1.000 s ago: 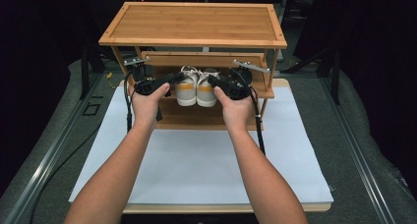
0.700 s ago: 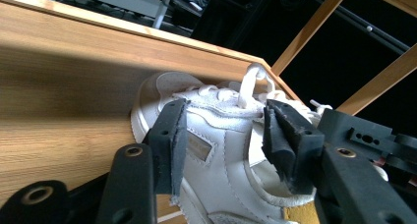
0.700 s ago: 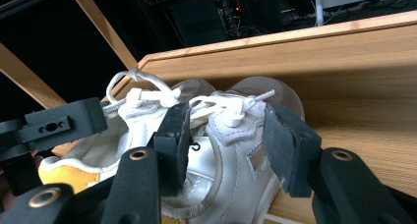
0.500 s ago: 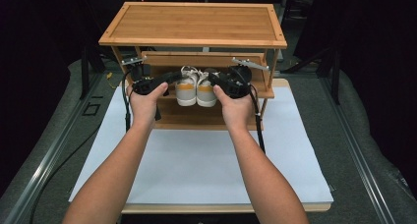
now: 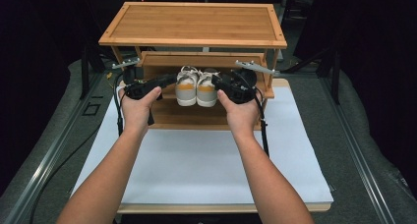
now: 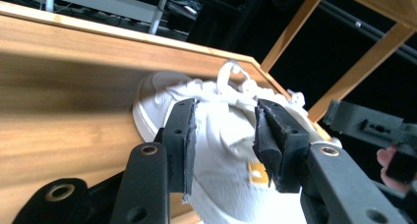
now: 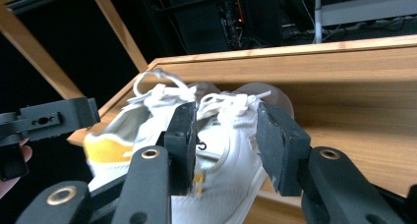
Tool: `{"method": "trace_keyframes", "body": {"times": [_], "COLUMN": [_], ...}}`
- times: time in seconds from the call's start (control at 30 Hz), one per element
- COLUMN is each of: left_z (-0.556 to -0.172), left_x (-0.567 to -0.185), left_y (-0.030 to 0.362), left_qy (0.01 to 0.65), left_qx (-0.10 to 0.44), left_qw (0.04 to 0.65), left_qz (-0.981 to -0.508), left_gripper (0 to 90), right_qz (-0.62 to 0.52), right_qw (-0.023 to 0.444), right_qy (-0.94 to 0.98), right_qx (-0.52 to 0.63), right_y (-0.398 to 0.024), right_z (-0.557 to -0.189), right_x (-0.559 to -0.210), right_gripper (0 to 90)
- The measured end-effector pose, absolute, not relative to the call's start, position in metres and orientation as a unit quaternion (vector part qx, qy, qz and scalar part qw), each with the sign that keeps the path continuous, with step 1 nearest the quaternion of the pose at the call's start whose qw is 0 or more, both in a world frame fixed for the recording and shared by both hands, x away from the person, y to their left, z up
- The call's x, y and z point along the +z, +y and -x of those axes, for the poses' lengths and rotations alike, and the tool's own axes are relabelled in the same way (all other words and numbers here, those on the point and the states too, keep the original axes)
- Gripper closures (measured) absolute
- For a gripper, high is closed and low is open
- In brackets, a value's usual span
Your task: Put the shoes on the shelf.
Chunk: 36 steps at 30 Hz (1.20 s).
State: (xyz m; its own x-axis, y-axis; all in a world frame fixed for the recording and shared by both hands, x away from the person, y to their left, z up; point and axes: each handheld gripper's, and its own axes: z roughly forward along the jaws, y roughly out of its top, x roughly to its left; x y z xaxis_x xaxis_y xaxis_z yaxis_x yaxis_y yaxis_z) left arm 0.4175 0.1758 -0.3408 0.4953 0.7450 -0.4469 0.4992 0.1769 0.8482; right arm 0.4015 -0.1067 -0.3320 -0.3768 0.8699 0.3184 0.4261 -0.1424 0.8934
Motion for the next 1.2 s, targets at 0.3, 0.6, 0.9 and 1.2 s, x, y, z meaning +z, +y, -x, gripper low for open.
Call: {"method": "trace_keyframes", "body": {"times": [0.3,0.6,0.9,1.2], "left_z": [-0.406,-0.398,-0.396,-0.400], "left_x": [-0.344,-0.355,-0.364,-0.372], "left_y": [0.182,0.192,0.188,0.177], "left_qy": [0.482,0.481,0.472,0.475], "left_qx": [0.101,0.092,0.097,0.090], "left_qw": [0.591,0.593,0.584,0.579], "left_qz": [-0.639,-0.639,-0.653,-0.656], "left_gripper": [62.6,76.0,89.6,90.0], "right_qz": [-0.507,-0.507,-0.508,-0.511], "right_qw": [0.207,0.197,0.193,0.178], "right_qy": [0.630,0.641,0.646,0.643], "right_qx": [0.551,0.542,0.536,0.542], "right_y": [-0.117,-0.120,-0.118,-0.115], "right_z": [-0.382,-0.378,-0.377,-0.379], "right_x": [-0.334,-0.349,-0.362,-0.368], "right_gripper": [56.2,73.7,89.9,90.0]}}
